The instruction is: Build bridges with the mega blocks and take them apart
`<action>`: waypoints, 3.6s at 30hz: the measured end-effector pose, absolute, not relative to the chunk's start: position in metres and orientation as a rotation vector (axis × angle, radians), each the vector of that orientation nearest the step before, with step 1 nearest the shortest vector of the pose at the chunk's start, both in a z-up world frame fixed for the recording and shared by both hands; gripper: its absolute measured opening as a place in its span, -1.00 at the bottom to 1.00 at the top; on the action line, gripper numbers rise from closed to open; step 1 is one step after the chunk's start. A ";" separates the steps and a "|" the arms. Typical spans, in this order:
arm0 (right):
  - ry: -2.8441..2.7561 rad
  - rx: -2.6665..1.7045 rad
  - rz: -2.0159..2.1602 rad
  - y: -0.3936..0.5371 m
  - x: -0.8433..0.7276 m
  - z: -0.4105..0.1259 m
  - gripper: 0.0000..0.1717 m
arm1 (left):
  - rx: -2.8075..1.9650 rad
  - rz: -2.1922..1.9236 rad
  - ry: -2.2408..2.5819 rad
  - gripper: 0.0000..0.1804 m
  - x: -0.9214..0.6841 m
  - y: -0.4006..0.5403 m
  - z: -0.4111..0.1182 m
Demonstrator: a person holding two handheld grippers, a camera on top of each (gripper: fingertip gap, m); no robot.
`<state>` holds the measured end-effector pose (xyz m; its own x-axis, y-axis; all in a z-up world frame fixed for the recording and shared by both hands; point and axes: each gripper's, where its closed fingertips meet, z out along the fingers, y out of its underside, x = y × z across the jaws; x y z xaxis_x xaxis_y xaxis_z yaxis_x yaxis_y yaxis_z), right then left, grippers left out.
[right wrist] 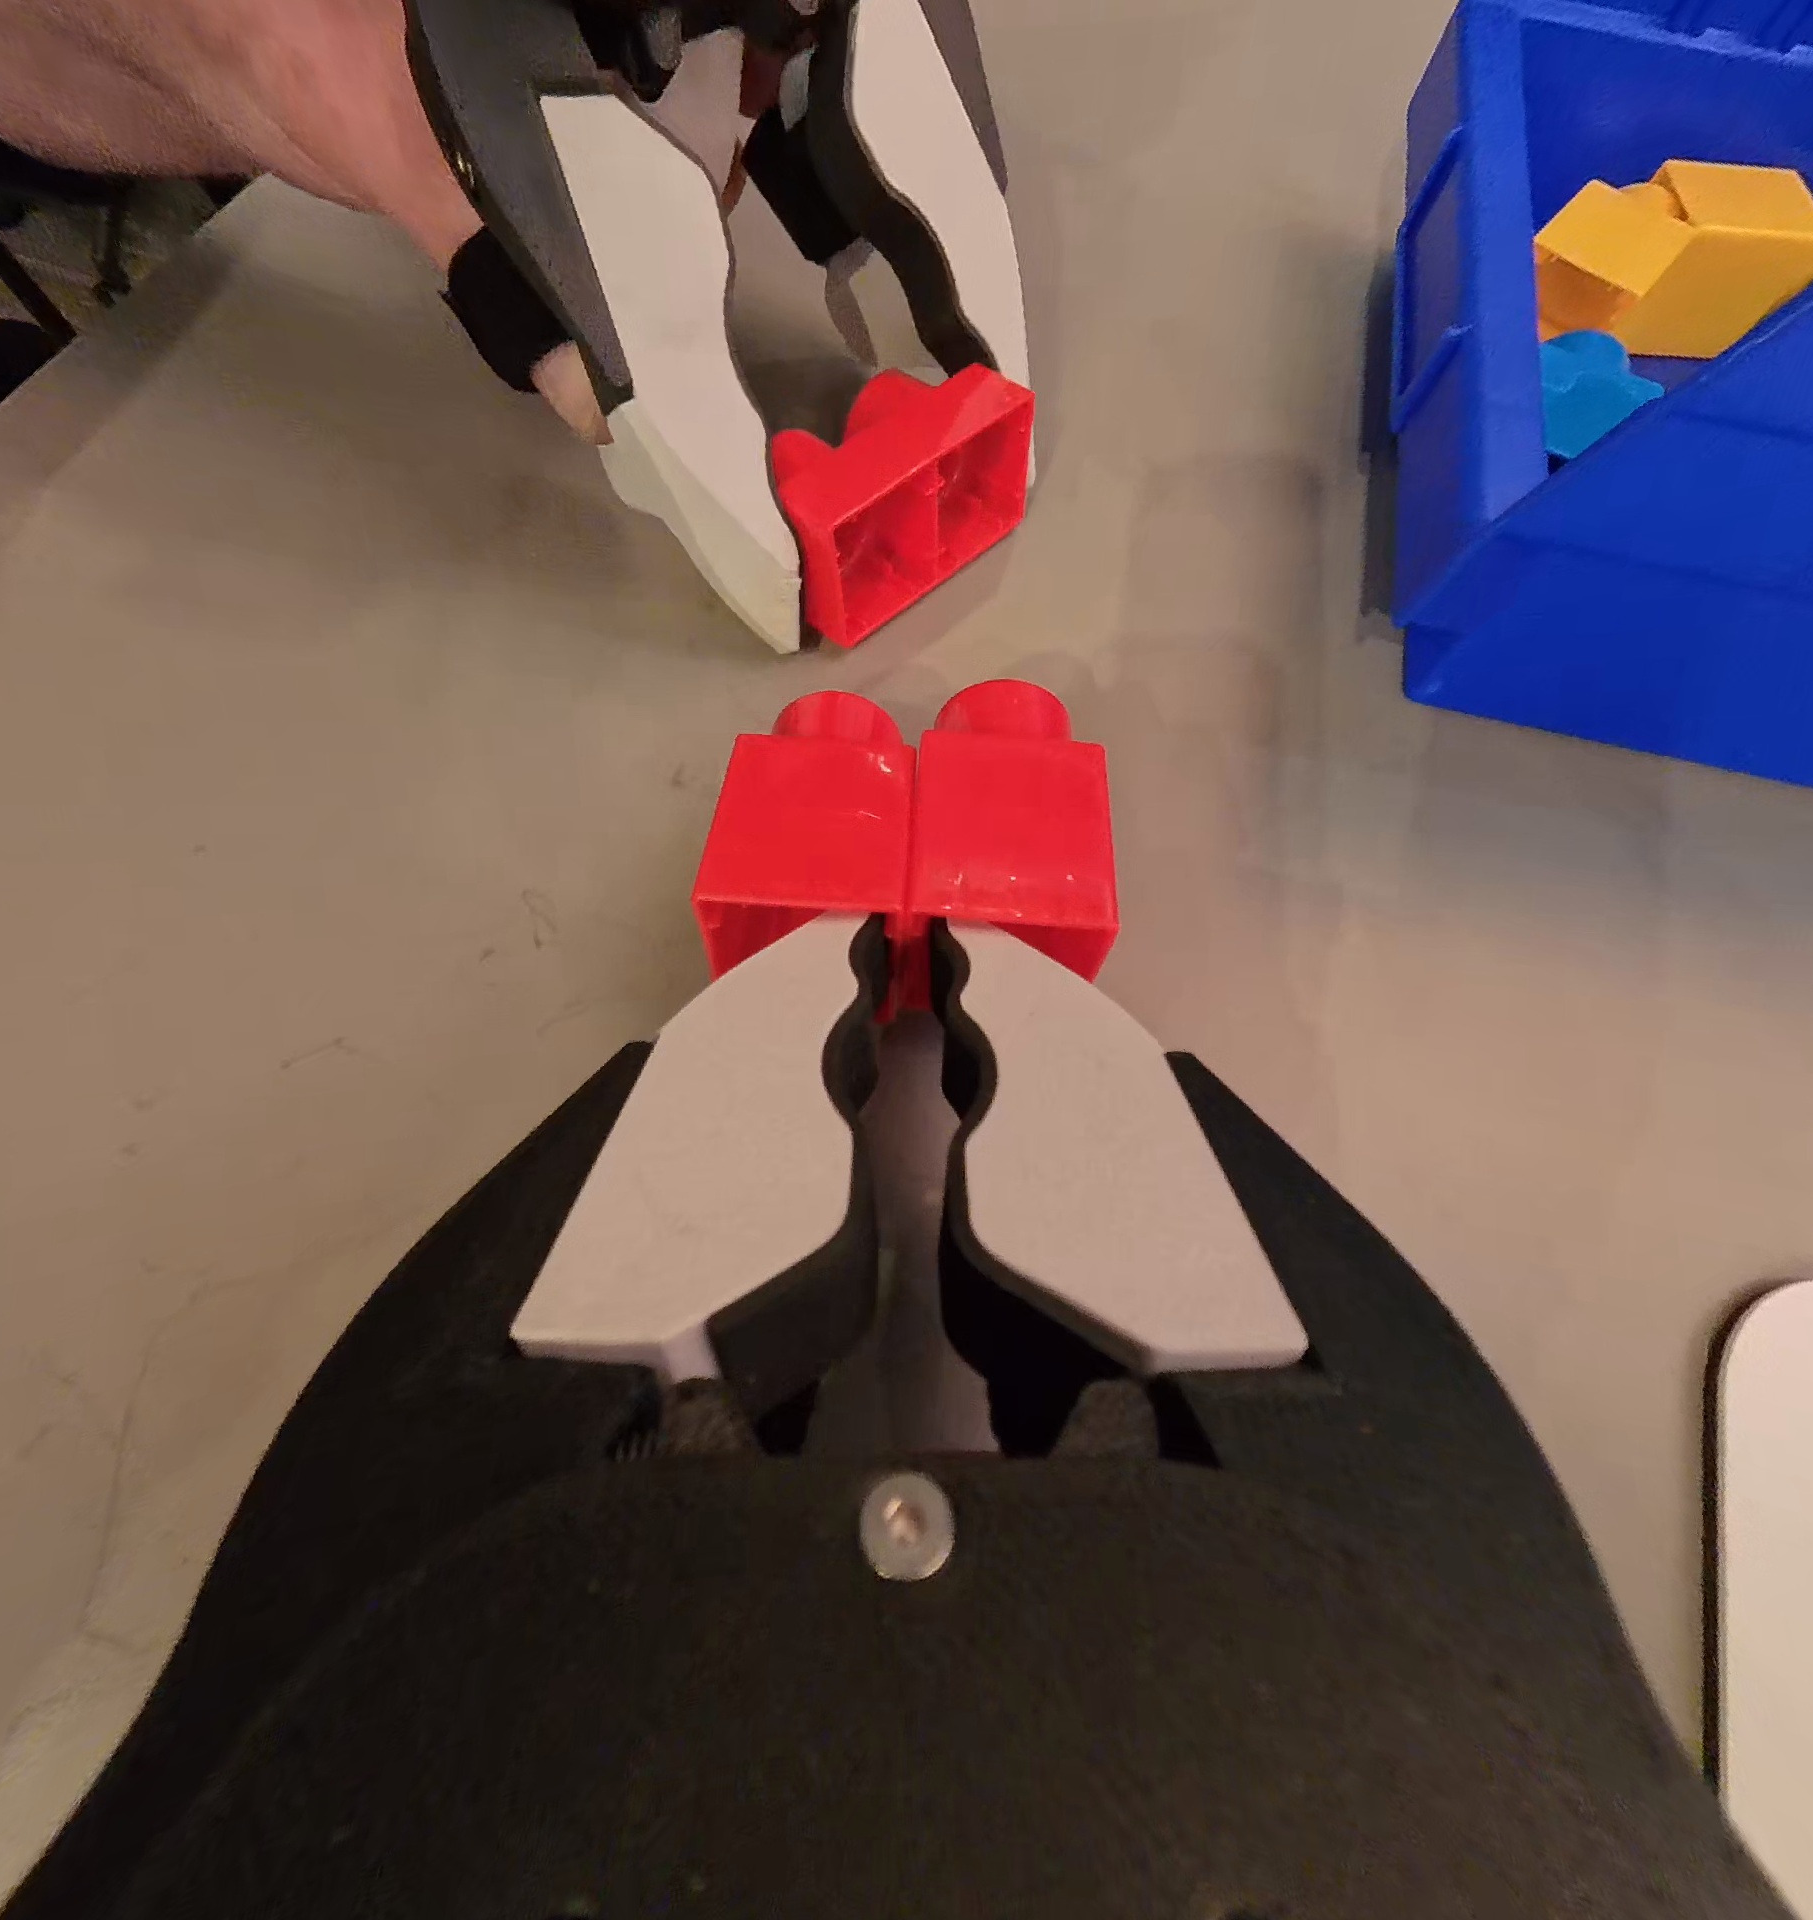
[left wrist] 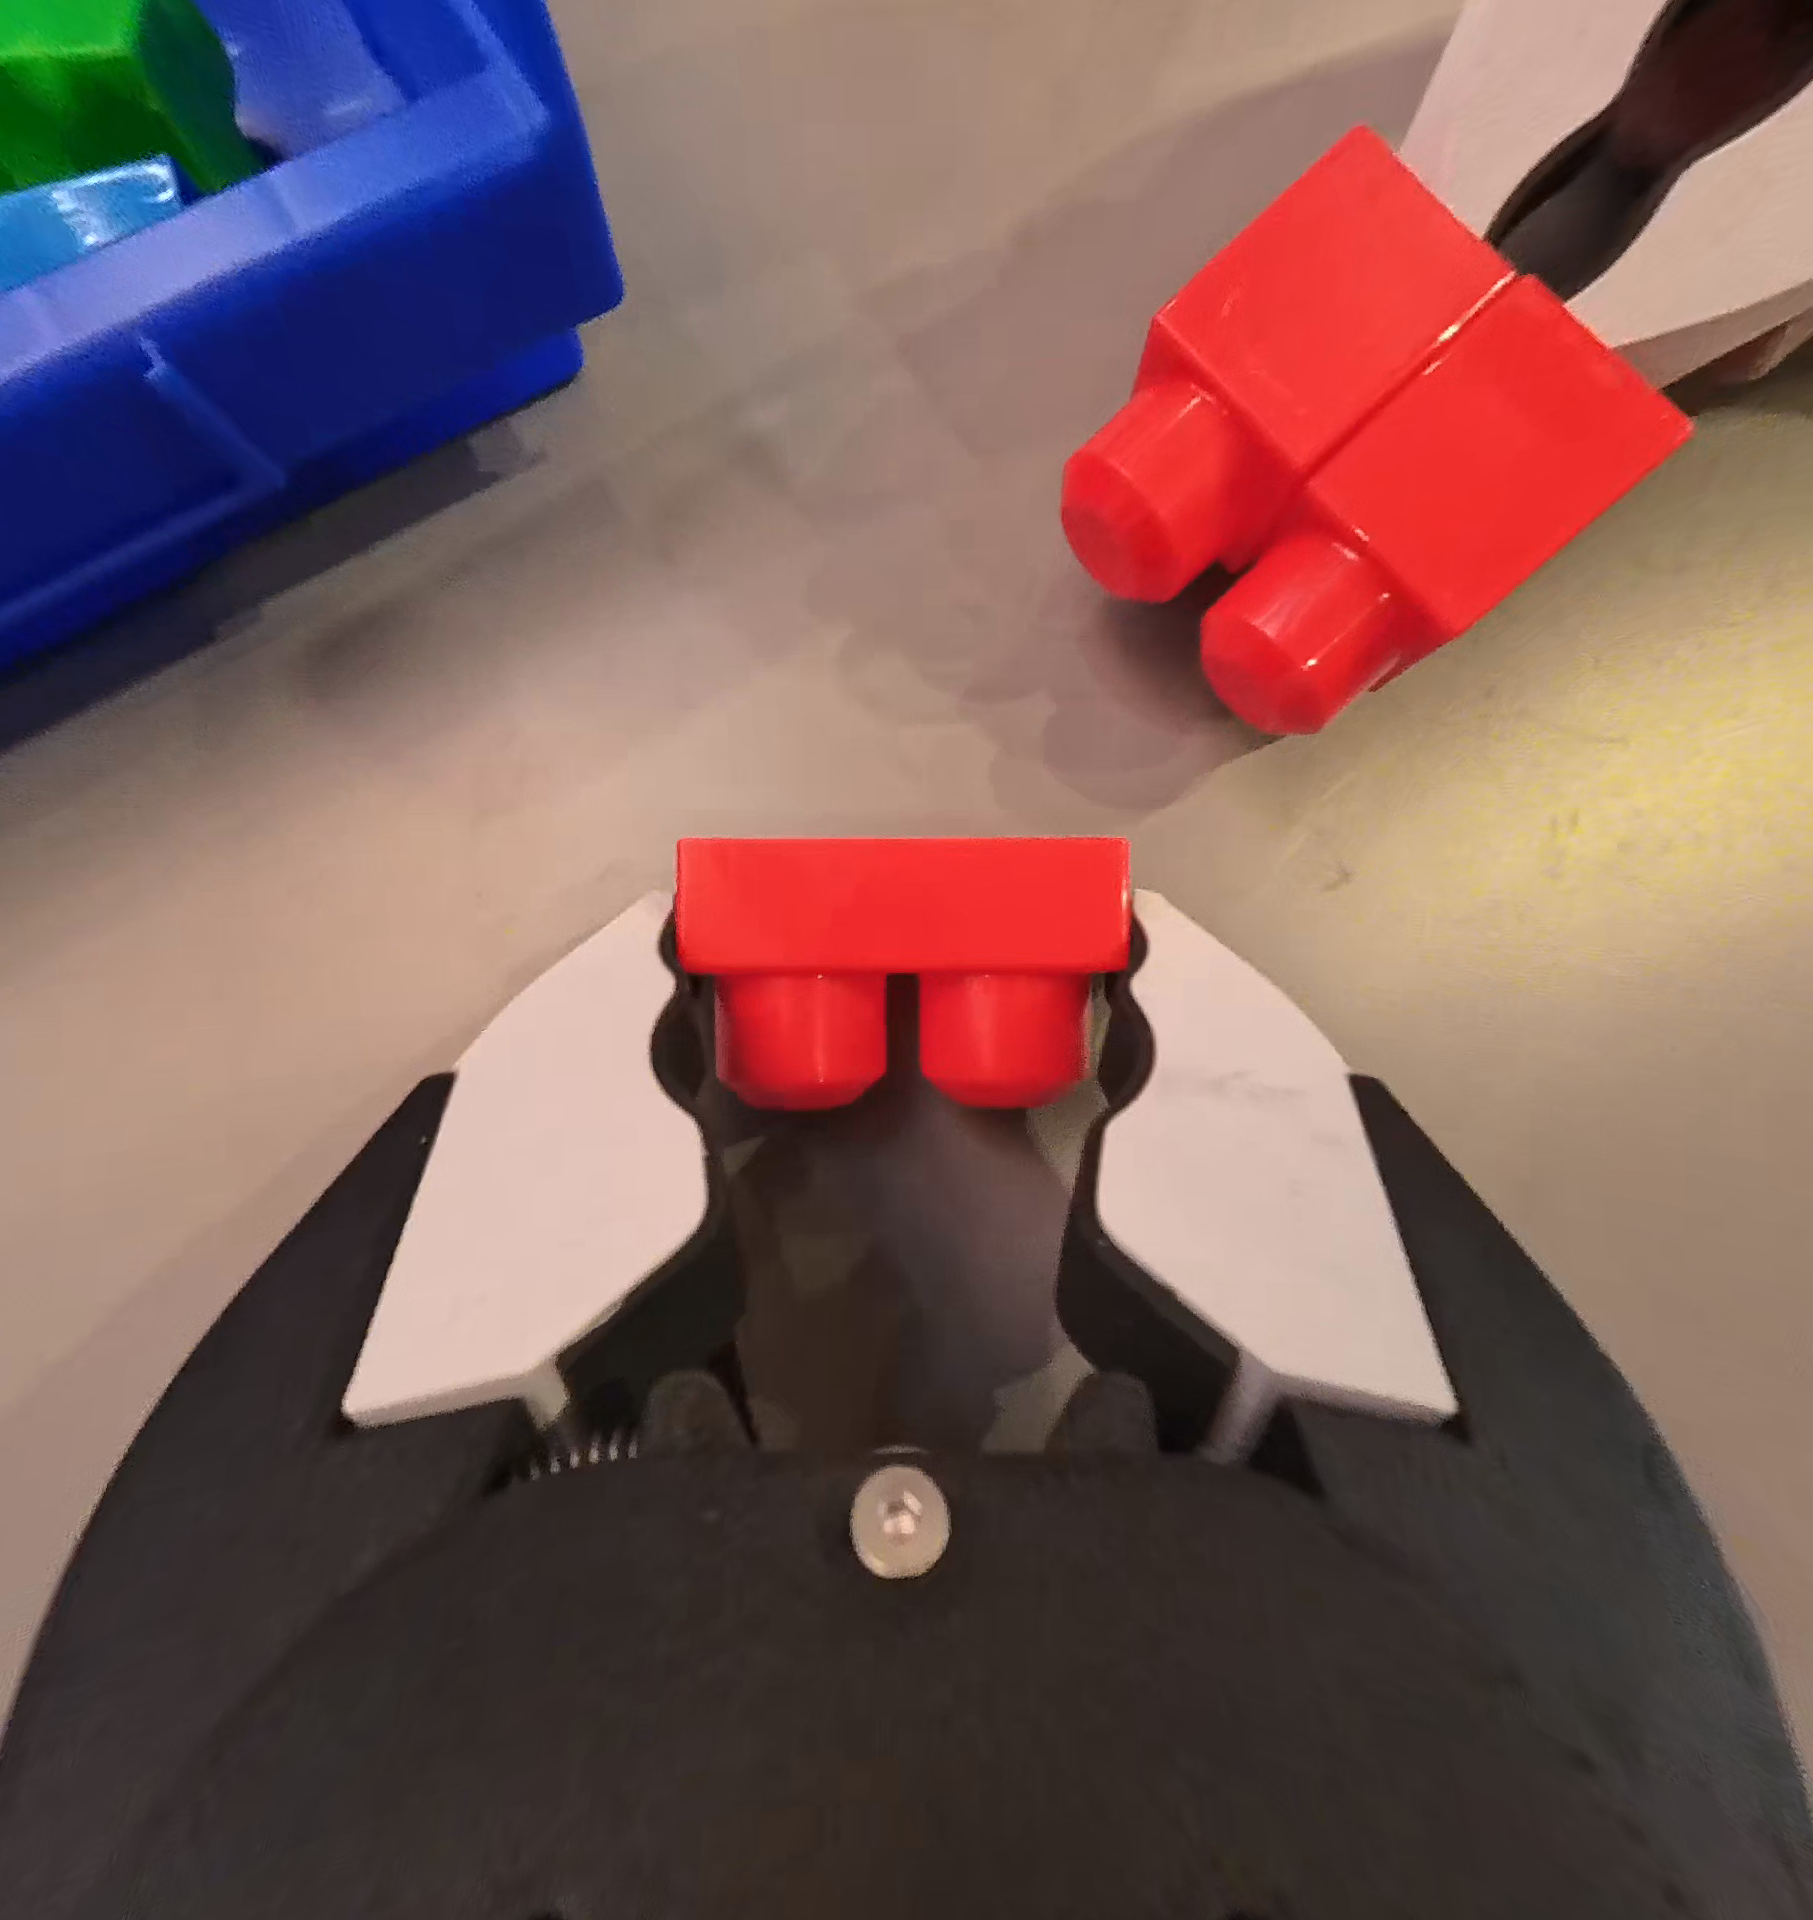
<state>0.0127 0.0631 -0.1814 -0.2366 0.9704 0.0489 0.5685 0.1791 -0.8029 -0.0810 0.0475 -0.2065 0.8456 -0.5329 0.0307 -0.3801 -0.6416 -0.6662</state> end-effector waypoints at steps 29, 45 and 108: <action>-1.900 -1.063 0.854 0.032 0.025 -0.097 -0.92 | -1.874 -0.237 1.458 -0.17 -0.001 0.031 -0.109; -1.905 -0.874 0.752 0.018 0.028 -0.078 -0.92 | -1.808 -0.480 1.456 -0.18 0.010 0.018 -0.087; -1.641 -0.946 0.745 0.048 0.021 -0.065 -0.92 | -1.743 -0.759 1.061 -0.07 0.011 0.042 -0.071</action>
<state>0.0211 0.0477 -0.0646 -0.1354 0.8699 0.4742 0.2154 0.4930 -0.8429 0.0111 0.0421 -0.0711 0.4364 -0.8990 0.0379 -0.3256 -0.1971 -0.9247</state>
